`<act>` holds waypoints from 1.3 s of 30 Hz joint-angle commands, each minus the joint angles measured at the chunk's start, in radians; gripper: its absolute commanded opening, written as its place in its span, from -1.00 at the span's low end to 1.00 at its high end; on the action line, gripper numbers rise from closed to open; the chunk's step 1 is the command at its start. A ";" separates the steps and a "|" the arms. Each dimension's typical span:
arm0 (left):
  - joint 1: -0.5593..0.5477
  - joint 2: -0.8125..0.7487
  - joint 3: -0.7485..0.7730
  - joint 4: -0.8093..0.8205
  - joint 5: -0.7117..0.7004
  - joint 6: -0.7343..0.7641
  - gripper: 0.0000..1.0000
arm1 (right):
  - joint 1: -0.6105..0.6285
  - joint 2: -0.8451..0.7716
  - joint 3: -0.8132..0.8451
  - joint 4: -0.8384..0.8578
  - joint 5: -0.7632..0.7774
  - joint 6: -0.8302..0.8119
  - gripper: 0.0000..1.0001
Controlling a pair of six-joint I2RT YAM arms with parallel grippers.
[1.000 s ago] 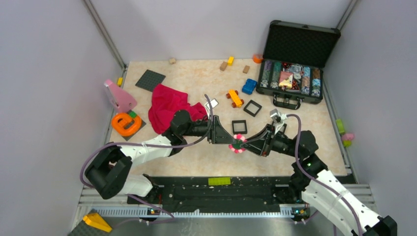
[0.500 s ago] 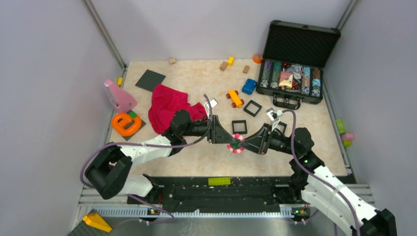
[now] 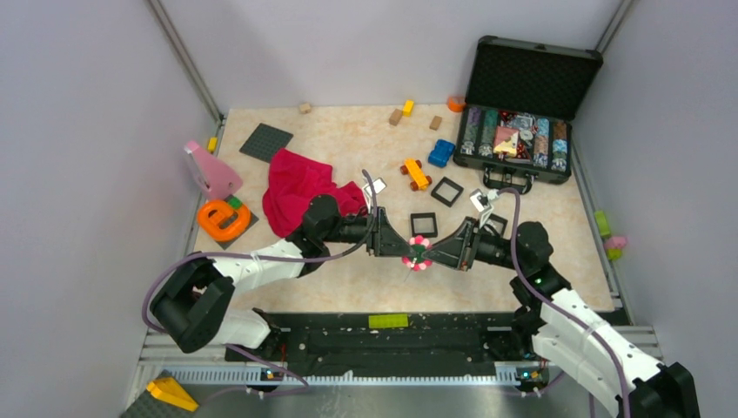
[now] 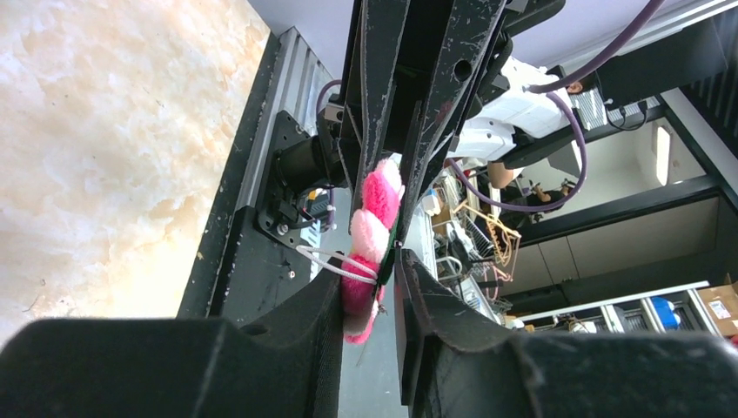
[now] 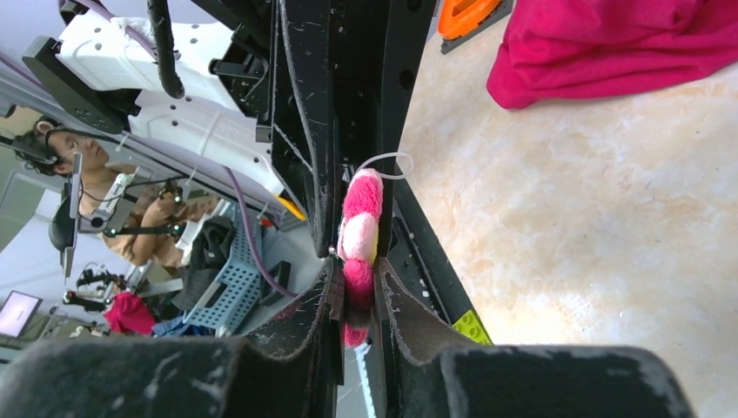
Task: Remove the brooch from the garment
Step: Close the brooch.
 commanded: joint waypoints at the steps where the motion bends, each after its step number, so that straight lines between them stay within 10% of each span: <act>1: -0.004 -0.026 0.020 0.004 0.053 0.021 -0.41 | -0.022 0.012 0.011 0.046 0.019 0.002 -1.00; 11: -0.004 -0.014 0.034 -0.032 0.060 0.041 -0.85 | -0.028 0.030 0.008 0.051 0.012 -0.004 -0.97; 17: 0.029 -0.005 -0.001 -0.013 0.018 0.031 -1.00 | -0.028 0.030 -0.028 0.068 0.030 -0.061 -0.06; 24: 0.173 0.105 -0.115 0.275 0.020 -0.133 -1.00 | -0.028 -0.035 -0.204 0.198 0.084 -0.129 0.34; 29: 0.207 0.296 -0.126 0.606 0.027 -0.288 -1.00 | -0.007 0.004 -0.278 0.238 0.225 -0.189 0.01; 34: 0.203 0.477 -0.102 0.849 -0.025 -0.430 -1.00 | 0.127 0.126 -0.287 0.343 0.468 -0.238 -0.95; 39: 0.205 0.495 -0.097 0.849 -0.067 -0.415 -1.00 | 0.150 0.296 -0.282 0.539 0.526 -0.229 -1.00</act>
